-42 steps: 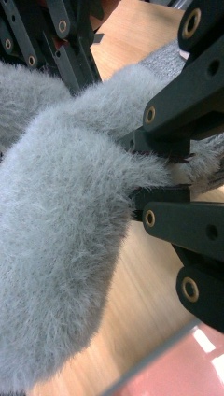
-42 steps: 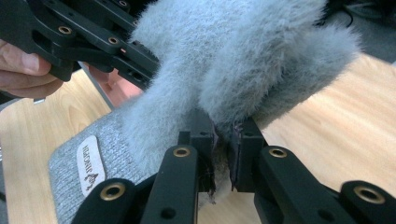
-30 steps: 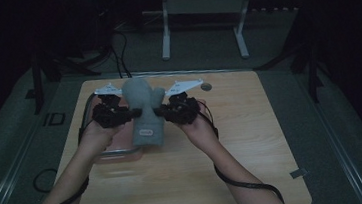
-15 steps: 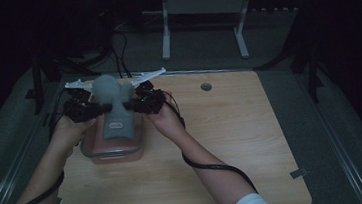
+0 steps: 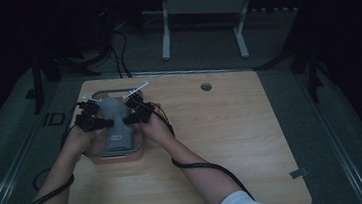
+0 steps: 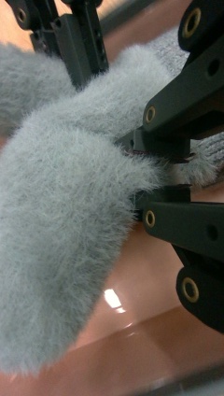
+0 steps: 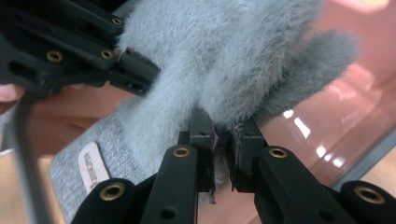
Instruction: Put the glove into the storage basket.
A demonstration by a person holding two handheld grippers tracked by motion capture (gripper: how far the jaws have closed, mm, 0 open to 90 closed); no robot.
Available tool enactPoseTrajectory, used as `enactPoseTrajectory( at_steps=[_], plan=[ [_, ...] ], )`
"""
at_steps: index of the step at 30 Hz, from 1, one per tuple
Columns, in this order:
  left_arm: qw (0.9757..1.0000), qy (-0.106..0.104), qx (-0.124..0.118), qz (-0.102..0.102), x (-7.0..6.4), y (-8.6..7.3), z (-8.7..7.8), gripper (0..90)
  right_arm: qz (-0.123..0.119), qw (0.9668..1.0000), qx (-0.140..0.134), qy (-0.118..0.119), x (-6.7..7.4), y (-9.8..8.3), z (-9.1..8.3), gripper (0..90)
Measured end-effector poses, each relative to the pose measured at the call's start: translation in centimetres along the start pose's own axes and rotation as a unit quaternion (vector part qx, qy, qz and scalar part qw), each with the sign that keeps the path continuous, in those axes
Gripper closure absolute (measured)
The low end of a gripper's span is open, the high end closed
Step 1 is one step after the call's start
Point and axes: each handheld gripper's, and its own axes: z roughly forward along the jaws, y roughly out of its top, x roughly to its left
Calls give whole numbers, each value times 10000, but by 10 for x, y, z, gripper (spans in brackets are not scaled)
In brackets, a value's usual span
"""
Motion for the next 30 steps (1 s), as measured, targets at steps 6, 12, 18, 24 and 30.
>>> enactPoseTrajectory(
  at_steps=[6,12,18,24,30],
  plan=[
    [9985,264,463,90,-2,8,18,803,31,9990,398,-218,-3,0,15,810],
    [9964,399,729,186,-3,8,33,792,3,9979,607,-237,-5,0,22,708],
    [9959,440,780,136,-3,8,37,775,-145,9982,532,-244,-3,2,16,584],
    [9957,545,746,119,-4,8,37,716,-330,9991,166,-209,-1,6,-6,471],
    [9963,805,266,159,-5,9,22,398,-359,9992,-123,-90,-3,5,-30,351]
  ],
)
